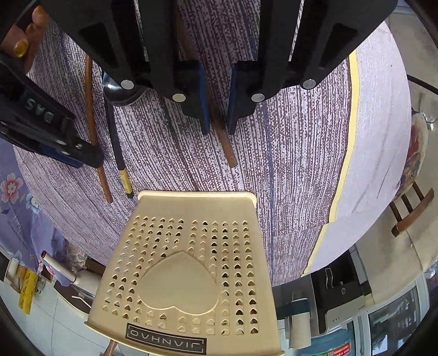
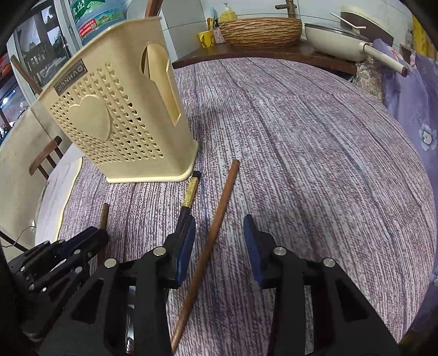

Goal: Organize utensils
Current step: 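Grasp a wooden chopstick with the left tool while the right tool grasps another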

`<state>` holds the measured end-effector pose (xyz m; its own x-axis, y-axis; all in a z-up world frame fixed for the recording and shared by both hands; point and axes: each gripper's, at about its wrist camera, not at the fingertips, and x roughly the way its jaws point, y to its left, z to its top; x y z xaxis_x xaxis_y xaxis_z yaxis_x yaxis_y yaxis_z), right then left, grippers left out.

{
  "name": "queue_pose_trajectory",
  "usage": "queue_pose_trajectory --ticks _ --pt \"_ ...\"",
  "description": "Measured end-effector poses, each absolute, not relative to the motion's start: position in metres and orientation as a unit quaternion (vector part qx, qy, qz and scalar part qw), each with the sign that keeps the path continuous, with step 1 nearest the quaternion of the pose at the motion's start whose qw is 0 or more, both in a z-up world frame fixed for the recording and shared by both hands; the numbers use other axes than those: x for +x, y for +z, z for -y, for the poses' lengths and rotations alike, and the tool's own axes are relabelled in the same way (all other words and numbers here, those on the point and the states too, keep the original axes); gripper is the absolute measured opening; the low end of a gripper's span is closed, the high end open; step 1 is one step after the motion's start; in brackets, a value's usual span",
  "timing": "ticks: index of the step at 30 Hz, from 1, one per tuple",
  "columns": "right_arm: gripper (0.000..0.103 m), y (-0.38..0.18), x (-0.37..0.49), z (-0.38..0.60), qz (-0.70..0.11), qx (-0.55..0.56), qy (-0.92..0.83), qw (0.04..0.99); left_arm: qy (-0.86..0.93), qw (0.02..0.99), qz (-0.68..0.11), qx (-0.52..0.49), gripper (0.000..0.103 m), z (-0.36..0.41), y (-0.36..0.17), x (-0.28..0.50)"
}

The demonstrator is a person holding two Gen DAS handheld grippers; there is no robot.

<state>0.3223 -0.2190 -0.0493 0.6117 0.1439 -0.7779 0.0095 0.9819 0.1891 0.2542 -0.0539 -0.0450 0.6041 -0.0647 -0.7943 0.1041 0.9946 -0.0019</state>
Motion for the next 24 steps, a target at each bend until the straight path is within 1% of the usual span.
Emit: queue_pose_trajectory --ticks 4,12,15,24 --pt "0.03 -0.049 0.332 0.212 -0.438 0.078 0.02 0.895 -0.043 0.895 -0.443 0.025 0.014 0.056 -0.044 0.259" --pt "0.011 -0.049 0.345 0.211 -0.436 0.071 0.006 0.897 -0.046 0.896 -0.441 0.018 0.014 0.062 -0.044 0.26" --pt "0.011 -0.049 0.348 0.214 -0.435 0.074 0.008 0.897 -0.047 0.896 -0.441 0.018 0.012 0.065 -0.044 0.258" --pt "0.01 -0.052 0.348 0.22 -0.431 0.094 0.014 0.898 -0.057 0.896 -0.44 0.001 0.011 0.067 -0.044 0.257"
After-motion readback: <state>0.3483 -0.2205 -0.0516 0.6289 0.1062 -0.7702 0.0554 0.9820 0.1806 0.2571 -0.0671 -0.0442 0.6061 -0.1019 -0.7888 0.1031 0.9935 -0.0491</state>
